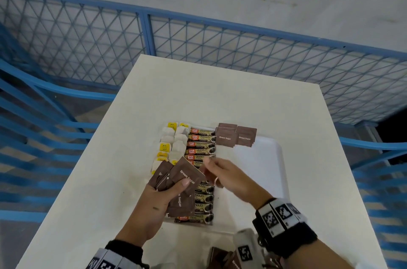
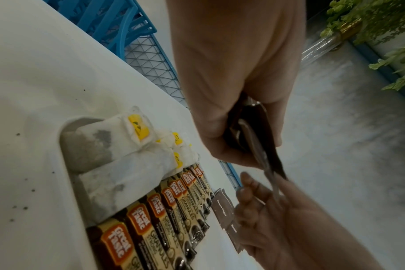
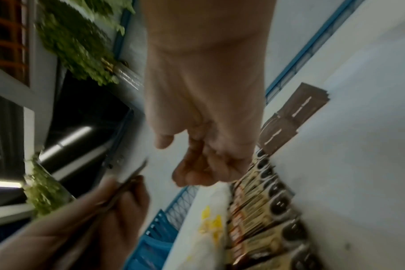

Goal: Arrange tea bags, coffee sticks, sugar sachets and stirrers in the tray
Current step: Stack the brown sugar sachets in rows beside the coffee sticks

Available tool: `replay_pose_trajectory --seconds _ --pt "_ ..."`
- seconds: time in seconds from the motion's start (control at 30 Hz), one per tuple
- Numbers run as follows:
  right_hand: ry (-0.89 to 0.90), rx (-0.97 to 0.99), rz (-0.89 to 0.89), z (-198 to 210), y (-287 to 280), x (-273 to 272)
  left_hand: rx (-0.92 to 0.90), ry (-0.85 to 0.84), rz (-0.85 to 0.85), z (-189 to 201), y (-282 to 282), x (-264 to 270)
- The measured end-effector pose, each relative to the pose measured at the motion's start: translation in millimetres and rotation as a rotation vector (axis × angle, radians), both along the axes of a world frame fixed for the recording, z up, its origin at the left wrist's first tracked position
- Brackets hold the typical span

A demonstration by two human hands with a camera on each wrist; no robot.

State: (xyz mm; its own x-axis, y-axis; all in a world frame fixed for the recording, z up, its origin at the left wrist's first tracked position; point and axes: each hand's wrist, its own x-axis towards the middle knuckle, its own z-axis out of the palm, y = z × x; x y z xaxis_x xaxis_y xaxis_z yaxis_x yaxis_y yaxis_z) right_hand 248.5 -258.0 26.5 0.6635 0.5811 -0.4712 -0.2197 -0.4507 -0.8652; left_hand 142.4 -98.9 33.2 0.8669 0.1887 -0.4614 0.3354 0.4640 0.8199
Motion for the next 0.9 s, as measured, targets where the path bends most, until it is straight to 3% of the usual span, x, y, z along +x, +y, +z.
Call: replay_pose_trajectory --seconds 0.2,0.43,0.63,0.9 --pt "0.092 0.254 -0.051 12 2 -33 -0.013 -0.012 0.000 10 -8 -4" --pt "0.082 0.269 -0.170 11 -11 -37 -0.126 -0.076 -0.105 10 -16 -8" --pt "0.200 0.402 -0.404 5 -33 -20 -0.111 -0.071 -0.098 4 -23 -6" --pt "0.122 0.269 -0.602 -30 -73 25 -0.089 -0.063 -0.080 2 -33 -2"
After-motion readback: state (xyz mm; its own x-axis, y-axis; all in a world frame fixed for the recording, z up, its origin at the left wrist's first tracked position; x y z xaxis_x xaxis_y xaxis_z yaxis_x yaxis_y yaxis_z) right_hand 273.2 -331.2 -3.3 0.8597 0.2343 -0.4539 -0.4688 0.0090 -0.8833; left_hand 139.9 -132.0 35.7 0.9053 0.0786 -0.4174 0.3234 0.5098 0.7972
